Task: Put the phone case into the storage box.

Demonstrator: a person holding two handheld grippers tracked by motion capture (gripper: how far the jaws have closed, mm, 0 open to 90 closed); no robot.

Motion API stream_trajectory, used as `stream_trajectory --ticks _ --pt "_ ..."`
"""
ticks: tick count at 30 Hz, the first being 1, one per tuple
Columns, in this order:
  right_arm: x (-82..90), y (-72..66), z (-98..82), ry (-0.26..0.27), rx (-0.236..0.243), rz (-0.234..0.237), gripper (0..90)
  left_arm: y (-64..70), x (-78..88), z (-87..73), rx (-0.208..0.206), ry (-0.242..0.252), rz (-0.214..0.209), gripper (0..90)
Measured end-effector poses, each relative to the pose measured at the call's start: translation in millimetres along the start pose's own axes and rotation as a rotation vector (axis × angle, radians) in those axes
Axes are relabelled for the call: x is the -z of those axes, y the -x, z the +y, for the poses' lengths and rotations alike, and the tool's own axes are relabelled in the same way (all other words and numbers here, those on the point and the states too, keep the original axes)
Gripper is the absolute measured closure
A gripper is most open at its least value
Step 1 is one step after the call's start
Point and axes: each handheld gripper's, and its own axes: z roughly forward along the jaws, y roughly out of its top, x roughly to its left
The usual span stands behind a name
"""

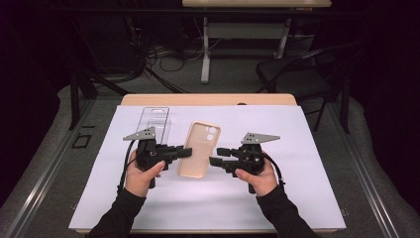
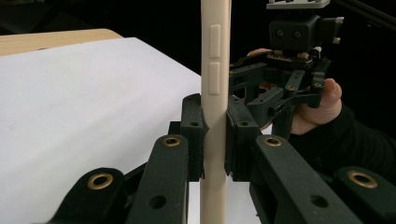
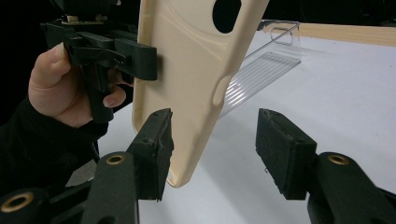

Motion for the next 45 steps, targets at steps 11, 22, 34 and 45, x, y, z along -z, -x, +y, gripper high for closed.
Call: stream_trajectory --ticks 11,22,34,45 --pt "-2.3 3.6 -4.4 -0.001 -0.058 0.054 58.1 1.4 -2.0 -0.7 0.003 0.002 -0.012 80.8" --pt "-4.1 4.7 -6.9 0.005 -0.105 0.093 62.9 1.2 -4.8 -2.4 0.008 0.004 -0.028 80.8" --pt "-3.9 6.5 -7.7 0.016 -0.134 0.106 70.9 0.3 -5.3 -3.2 0.018 0.005 -0.033 80.8" --pt "-4.9 8.0 -8.8 0.001 -0.149 0.106 73.0 0.5 -5.2 -3.4 0.016 0.008 -0.036 80.8"
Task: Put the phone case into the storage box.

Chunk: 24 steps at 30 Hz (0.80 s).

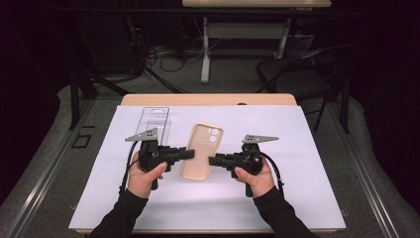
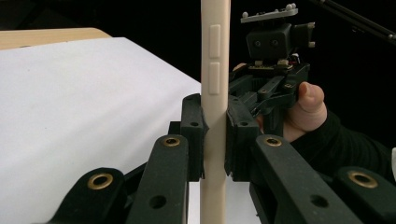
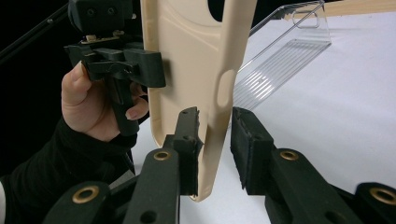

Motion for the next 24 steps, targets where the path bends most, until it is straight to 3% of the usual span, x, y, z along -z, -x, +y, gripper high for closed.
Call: stream_trajectory --ticks 24 --pt "-1.2 2.4 -2.4 0.018 -0.023 0.012 79.2 0.6 -4.3 -2.4 0.007 0.0 -0.016 80.7"
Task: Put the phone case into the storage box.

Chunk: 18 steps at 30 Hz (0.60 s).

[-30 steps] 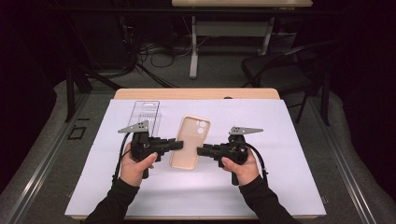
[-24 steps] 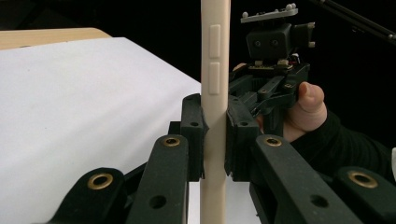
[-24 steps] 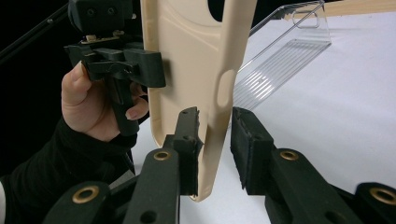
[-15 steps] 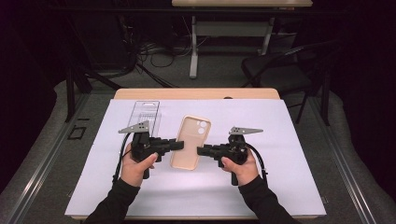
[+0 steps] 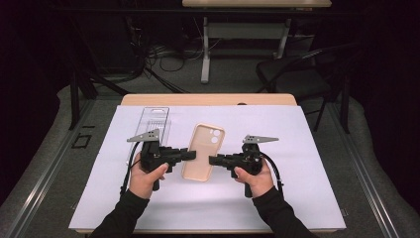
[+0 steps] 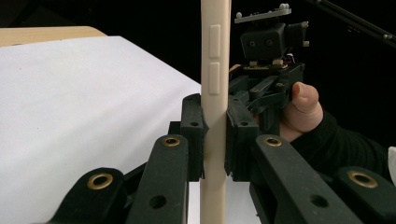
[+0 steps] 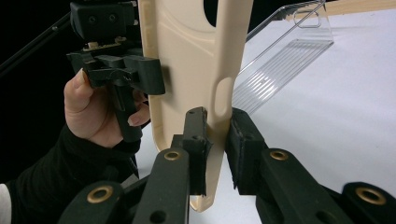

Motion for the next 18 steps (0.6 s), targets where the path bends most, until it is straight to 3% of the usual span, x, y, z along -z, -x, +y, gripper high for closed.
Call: stream_trajectory --ticks 18 --pt "-0.1 2.5 -1.8 0.0 -0.03 0.004 80.7 -0.5 -1.2 -1.2 -0.002 -0.007 0.01 80.4"
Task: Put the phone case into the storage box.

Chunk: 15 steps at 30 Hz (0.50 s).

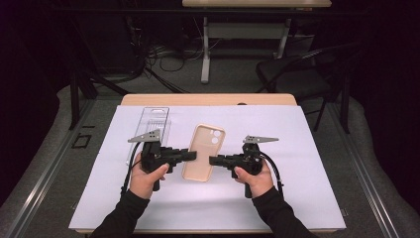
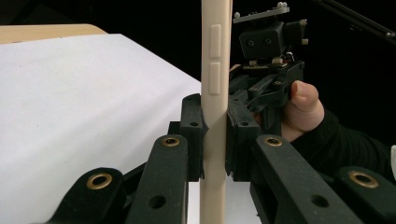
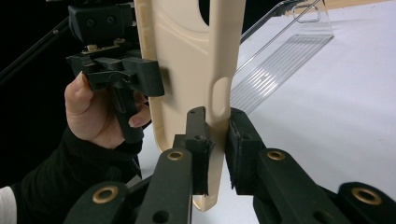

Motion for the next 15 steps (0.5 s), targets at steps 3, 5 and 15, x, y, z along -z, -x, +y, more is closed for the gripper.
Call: stream_trajectory --ticks 3,5,15 --pt "-0.3 0.0 -0.3 0.002 -0.002 -0.001 80.8 -0.5 -0.1 -0.2 -0.001 0.001 0.003 80.3" --pt "-0.4 0.2 -0.5 0.001 -0.003 0.0 80.8 -0.8 -0.2 -0.4 0.003 0.001 0.002 80.3" --pt "-0.2 0.5 -0.9 0.004 -0.005 -0.001 81.1 -0.3 -0.5 -0.6 0.001 0.003 0.009 80.0"
